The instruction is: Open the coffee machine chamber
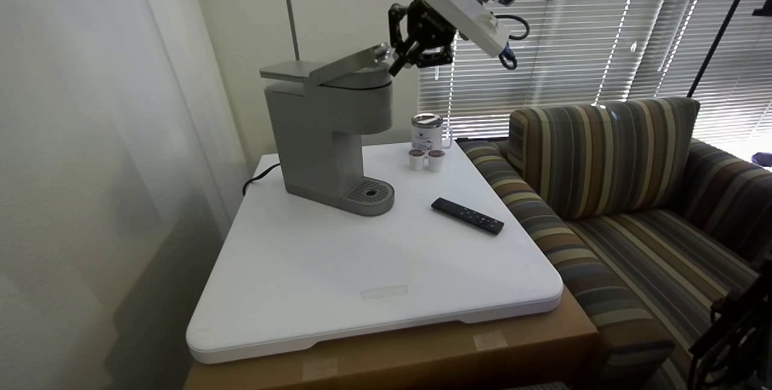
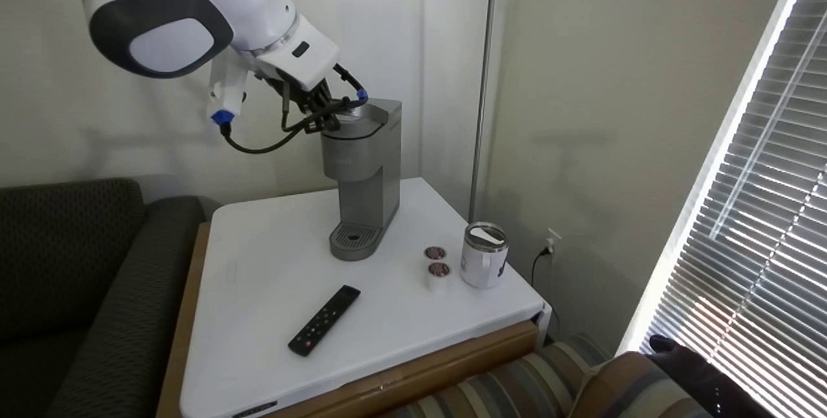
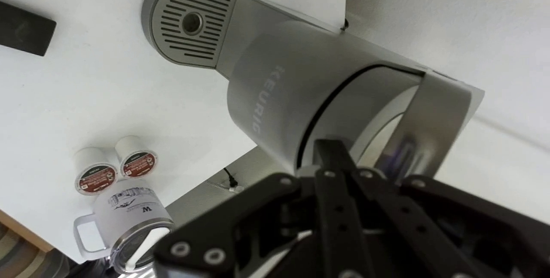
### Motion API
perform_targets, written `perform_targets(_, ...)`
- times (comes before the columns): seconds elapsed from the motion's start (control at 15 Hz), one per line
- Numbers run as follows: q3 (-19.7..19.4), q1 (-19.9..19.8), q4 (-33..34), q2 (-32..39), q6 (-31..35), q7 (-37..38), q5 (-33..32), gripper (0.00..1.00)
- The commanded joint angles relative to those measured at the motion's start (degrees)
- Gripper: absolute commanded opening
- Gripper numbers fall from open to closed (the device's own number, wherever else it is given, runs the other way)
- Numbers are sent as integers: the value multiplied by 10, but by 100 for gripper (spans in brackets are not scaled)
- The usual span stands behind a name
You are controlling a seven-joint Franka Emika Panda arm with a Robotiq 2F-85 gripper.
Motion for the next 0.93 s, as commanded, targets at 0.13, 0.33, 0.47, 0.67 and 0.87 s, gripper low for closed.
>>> perform_targets(0.13, -20, 14, -7, -21, -8, 2, -16, 0)
perform_targets(0.33, -34, 25, -6, -26, -11, 5, -30, 0)
perform_targets(0.47, -39, 30, -2, -29, -17, 5, -39, 0)
perform_targets(0.67, -41, 32, 6, -37, -38, 2, -54, 0)
perform_targets(0.87, -50, 35, 11, -49, -58, 7, -75, 0)
